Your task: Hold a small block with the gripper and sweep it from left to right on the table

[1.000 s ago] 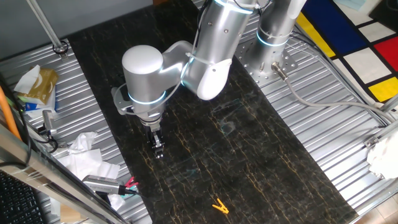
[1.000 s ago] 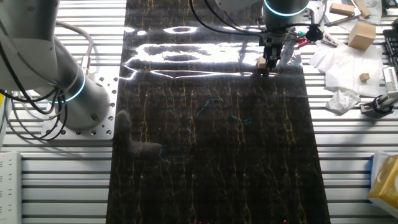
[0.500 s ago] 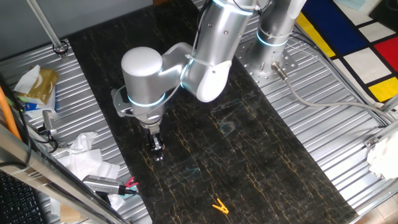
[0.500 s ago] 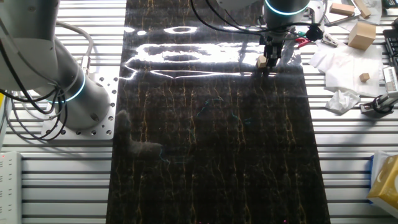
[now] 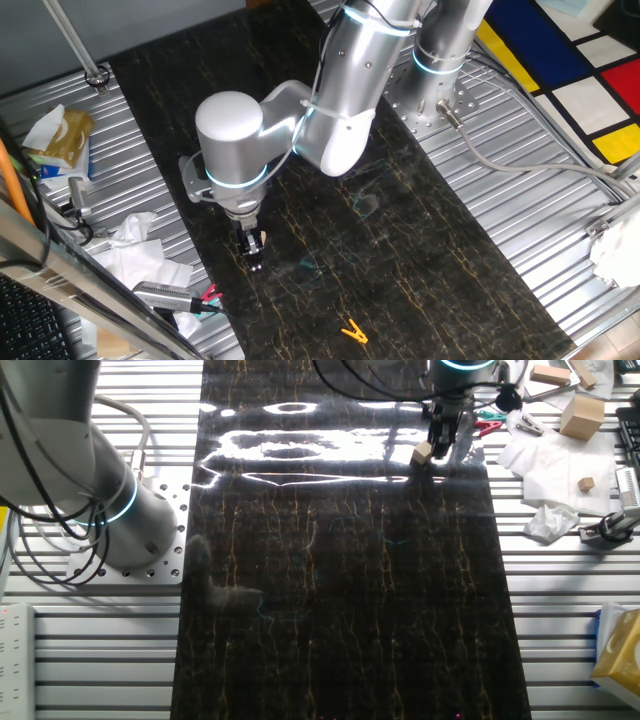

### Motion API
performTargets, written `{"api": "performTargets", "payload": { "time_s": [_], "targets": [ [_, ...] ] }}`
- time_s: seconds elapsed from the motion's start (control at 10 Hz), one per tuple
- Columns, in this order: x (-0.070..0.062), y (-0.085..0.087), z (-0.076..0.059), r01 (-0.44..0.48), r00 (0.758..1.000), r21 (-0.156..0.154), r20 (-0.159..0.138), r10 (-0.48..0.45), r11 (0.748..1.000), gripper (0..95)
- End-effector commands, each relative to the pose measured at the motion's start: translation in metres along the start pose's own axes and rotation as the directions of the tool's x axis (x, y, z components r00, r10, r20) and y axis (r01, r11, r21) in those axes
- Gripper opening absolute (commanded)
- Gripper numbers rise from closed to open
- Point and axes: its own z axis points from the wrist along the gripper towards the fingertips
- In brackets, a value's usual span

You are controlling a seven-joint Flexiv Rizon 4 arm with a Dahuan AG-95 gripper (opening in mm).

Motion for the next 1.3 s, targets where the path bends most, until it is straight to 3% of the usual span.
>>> {"api": "performTargets", "payload": {
  "time_s": [0.1, 1.3],
  "targets": [
    [-0.0009, 0.0046, 0.0004, -0.003, 1.0, -0.003, 0.0, 0.003, 1.0, 57.0],
    [-0.0014, 0.0093, 0.0002, 0.015, 1.0, 0.005, -0.005, -0.015, 1.0, 57.0]
  ]
}}
